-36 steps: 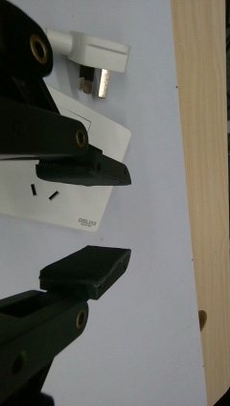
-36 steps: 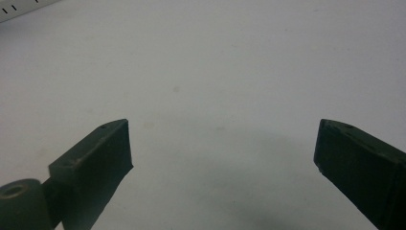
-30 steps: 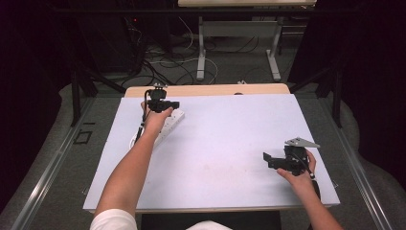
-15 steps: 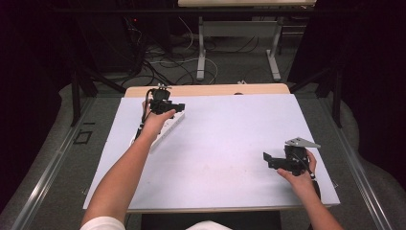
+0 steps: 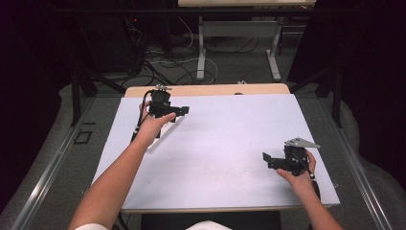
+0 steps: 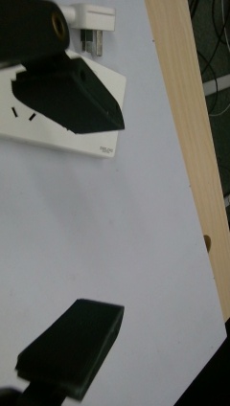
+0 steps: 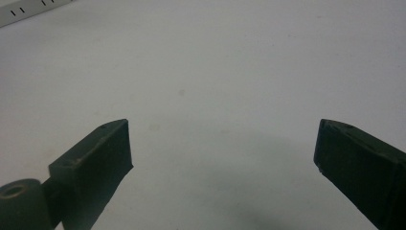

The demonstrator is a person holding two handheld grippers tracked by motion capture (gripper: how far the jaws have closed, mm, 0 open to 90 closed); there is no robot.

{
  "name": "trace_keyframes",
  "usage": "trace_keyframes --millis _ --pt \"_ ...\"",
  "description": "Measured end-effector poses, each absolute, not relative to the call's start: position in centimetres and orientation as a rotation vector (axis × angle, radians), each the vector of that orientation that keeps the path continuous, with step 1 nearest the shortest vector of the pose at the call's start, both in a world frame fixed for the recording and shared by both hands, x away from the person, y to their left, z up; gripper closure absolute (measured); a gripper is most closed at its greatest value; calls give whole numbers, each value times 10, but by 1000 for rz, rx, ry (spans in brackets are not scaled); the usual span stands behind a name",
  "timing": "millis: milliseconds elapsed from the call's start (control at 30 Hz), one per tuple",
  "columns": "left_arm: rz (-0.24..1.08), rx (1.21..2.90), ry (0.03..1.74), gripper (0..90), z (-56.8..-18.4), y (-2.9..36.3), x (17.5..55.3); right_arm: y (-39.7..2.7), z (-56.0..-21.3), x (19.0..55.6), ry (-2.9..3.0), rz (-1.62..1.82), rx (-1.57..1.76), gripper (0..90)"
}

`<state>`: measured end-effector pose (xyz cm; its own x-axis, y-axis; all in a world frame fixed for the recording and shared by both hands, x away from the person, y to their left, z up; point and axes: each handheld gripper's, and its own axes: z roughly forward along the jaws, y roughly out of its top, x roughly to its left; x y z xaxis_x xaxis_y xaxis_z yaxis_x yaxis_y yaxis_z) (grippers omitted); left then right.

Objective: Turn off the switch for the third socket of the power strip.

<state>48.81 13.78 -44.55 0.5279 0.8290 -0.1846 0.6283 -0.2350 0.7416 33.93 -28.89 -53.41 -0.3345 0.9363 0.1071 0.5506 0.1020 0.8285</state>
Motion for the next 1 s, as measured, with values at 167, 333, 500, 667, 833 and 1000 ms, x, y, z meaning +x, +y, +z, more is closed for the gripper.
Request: trace_keyframes --millis 167,333,500,667,833,1000 --pt "298 1963 1161 1 -443 139 477 -289 -534 339 1937 1128 1453 50" --pt "276 1952 1139 1 -441 139 466 -289 -533 339 1944 1136 1445 50" --pt "242 1897 1136 2 -439 142 454 -289 -533 339 1936 1136 1446 50" --pt "242 1865 1131 4 -441 148 445 -289 -533 338 1940 1140 1452 50" --pt "209 1828 1135 4 -444 155 434 -289 -533 338 1939 1138 1453 50" --pt "214 1818 1113 4 -445 163 424 -288 -533 338 1941 1137 1452 50"
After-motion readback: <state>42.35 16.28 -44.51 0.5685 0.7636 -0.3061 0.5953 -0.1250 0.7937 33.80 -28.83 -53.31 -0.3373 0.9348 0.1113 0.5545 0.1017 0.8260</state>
